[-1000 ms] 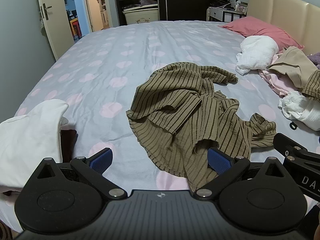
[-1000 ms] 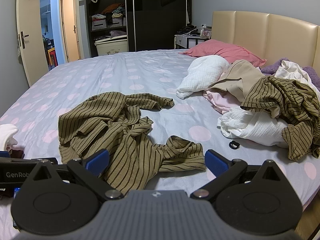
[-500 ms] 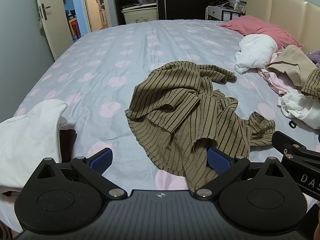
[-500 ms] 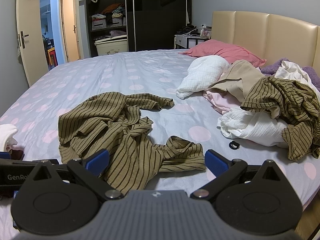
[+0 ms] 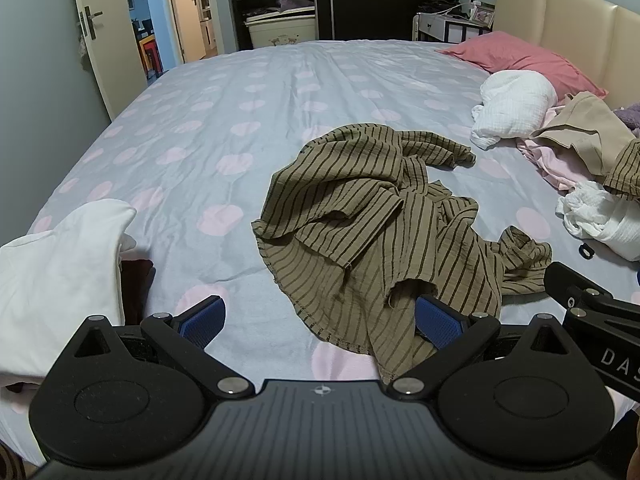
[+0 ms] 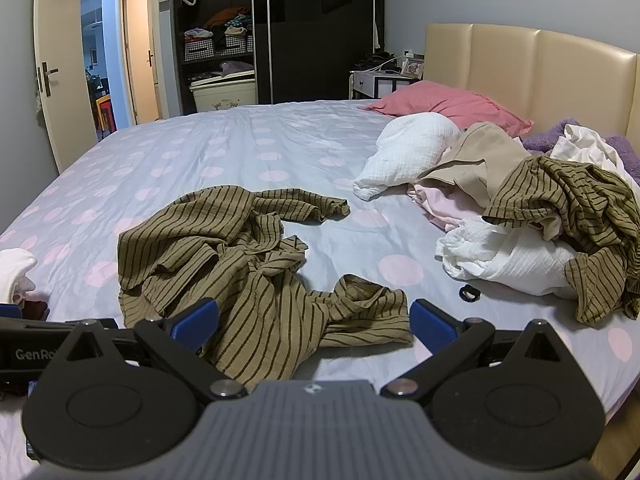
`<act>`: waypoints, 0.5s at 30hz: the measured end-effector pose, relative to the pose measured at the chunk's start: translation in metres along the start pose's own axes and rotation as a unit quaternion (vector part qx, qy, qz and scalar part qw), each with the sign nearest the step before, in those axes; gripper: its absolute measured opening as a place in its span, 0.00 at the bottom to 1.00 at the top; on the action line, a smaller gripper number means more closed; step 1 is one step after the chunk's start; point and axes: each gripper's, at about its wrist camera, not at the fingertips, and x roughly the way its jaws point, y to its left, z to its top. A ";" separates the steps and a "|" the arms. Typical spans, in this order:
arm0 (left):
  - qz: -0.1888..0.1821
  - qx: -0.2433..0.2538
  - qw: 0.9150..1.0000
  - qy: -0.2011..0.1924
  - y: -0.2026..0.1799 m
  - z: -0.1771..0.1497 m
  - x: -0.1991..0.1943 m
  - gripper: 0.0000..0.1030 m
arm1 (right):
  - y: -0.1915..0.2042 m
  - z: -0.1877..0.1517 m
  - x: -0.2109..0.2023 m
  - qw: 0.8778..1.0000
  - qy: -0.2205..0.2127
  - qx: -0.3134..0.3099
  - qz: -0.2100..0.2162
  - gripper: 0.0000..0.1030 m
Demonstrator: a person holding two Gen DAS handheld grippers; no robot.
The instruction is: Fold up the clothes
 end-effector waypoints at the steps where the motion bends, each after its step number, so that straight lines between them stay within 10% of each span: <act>1: 0.000 0.000 1.000 0.000 0.000 0.000 0.000 1.00 | 0.000 0.000 0.000 1.000 0.000 0.000 0.000 1.00; 15: -0.001 -0.001 1.000 0.005 0.001 -0.003 0.002 1.00 | 0.000 -0.002 0.002 1.000 0.003 0.001 0.000 1.00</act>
